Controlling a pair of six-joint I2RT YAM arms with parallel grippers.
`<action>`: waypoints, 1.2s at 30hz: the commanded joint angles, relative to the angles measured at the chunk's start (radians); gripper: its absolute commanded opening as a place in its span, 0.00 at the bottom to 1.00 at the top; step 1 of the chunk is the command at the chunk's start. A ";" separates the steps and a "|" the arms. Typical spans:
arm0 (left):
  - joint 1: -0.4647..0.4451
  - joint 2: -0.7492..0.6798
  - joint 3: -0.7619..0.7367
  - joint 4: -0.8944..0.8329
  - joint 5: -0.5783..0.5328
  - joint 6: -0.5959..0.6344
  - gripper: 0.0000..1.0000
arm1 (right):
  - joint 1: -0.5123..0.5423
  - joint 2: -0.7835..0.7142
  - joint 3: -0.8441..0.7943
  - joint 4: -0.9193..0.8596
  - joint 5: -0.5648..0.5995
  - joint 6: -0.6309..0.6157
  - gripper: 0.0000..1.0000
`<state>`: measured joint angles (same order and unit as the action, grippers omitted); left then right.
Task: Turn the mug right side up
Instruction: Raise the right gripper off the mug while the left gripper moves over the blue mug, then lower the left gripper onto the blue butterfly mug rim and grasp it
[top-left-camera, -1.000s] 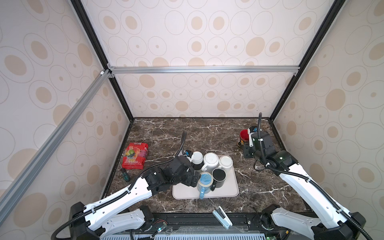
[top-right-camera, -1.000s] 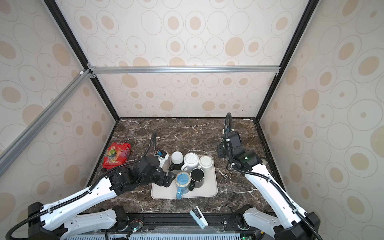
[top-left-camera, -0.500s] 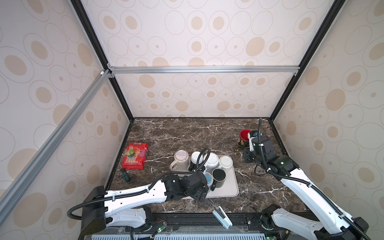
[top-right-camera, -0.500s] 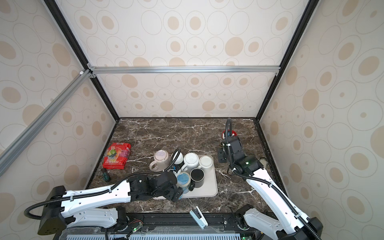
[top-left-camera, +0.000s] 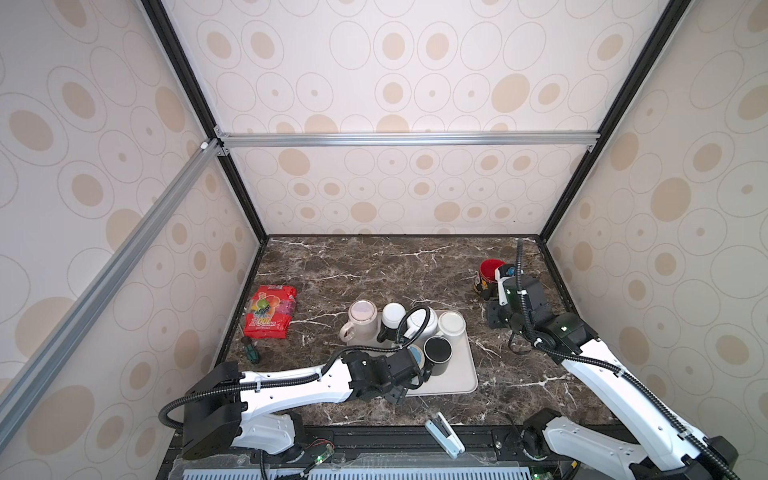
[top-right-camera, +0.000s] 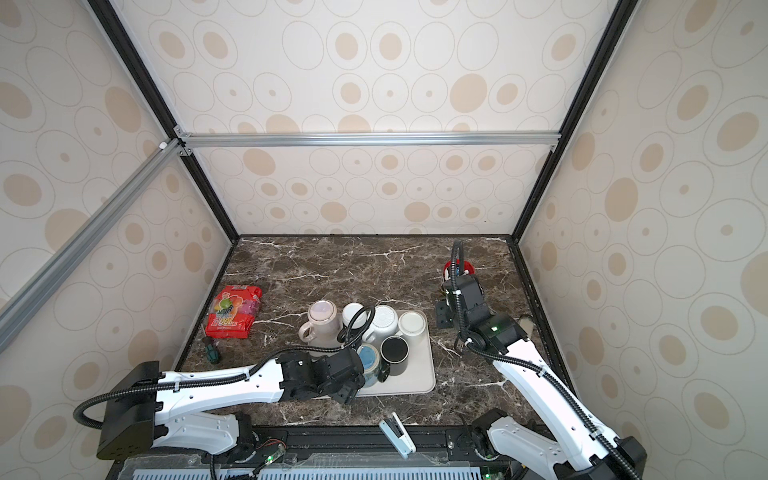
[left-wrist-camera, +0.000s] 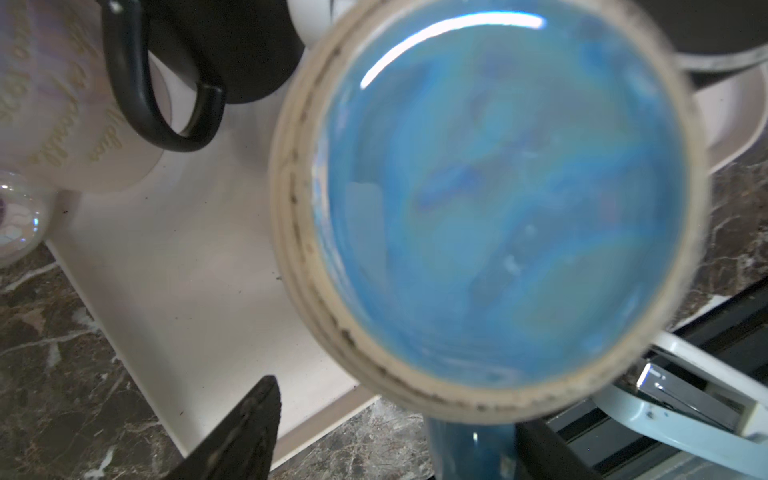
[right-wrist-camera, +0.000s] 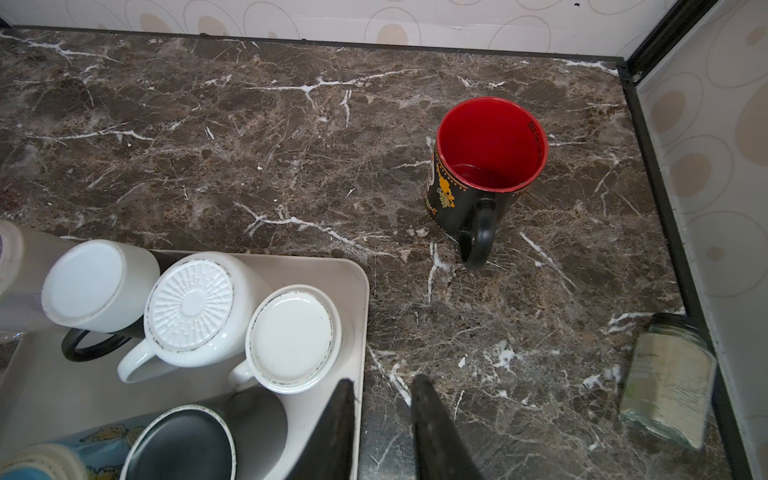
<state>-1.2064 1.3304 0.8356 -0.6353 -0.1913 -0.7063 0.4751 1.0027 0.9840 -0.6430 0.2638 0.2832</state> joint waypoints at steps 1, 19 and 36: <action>-0.005 0.011 0.001 0.011 -0.013 0.023 0.69 | 0.010 -0.004 -0.019 0.003 -0.004 0.020 0.26; -0.005 0.123 0.076 0.049 -0.023 0.076 0.47 | 0.033 -0.007 -0.015 0.000 -0.018 0.027 0.24; 0.015 0.077 0.074 0.066 -0.028 0.052 0.20 | 0.051 -0.020 -0.029 -0.004 -0.014 0.036 0.21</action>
<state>-1.1957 1.4349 0.8871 -0.5781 -0.1894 -0.6411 0.5129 0.9958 0.9680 -0.6434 0.2535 0.3065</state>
